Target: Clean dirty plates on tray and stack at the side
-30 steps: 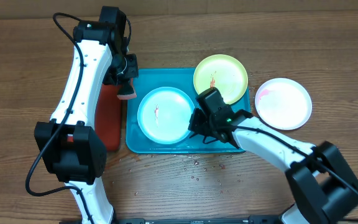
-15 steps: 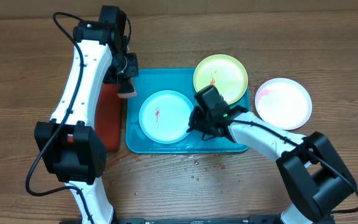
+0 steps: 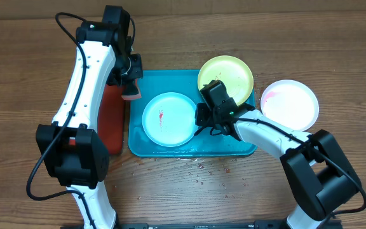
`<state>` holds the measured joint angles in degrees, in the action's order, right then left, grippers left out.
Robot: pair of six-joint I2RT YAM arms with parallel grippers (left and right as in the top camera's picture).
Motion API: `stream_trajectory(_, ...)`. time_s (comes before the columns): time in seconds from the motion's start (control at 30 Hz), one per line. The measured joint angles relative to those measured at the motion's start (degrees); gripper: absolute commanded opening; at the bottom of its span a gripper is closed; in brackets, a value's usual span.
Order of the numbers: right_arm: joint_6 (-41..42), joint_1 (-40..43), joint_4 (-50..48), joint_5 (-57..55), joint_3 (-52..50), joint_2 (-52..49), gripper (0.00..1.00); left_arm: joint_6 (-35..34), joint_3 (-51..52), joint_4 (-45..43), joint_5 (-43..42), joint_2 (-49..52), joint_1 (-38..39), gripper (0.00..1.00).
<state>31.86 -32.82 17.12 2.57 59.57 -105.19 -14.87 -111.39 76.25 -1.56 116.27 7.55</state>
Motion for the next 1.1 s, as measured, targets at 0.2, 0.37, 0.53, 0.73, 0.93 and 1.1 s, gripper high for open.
stream_trajectory(0.2, 0.0, 0.0, 0.0, 1.4, 0.1, -0.4, 0.18, 0.0, 0.0, 0.0, -0.1, 0.0, 0.6, 0.04)
stream_trajectory(0.37, 3.1, 0.1, 0.2, 3.7, 0.3, -1.6, 0.1, 0.0, 0.0, -0.4, -0.2, 0.0, 1.1, 0.04)
stream_trajectory(0.53, 7.6, -0.2, 1.9, 5.1, 0.3, -2.2, 0.04, 0.0, 0.0, -0.6, -0.2, 0.1, 2.1, 0.04)
stream_trajectory(0.73, 11.9, -0.2, 2.0, 5.3, 0.3, -2.2, 0.04, 0.0, 0.0, -0.6, -0.2, 0.4, 3.2, 0.04)
stream_trajectory(0.93, 14.8, -0.2, 2.4, 5.6, 0.4, -2.3, 0.04, 0.0, 1.1, -2.6, -0.2, 0.7, 4.9, 0.04)
stream_trajectory(1.1, 15.7, -0.2, 2.5, 5.8, 0.4, -2.3, 0.04, 0.3, 6.5, -8.0, -0.2, 0.7, 6.3, 0.04)
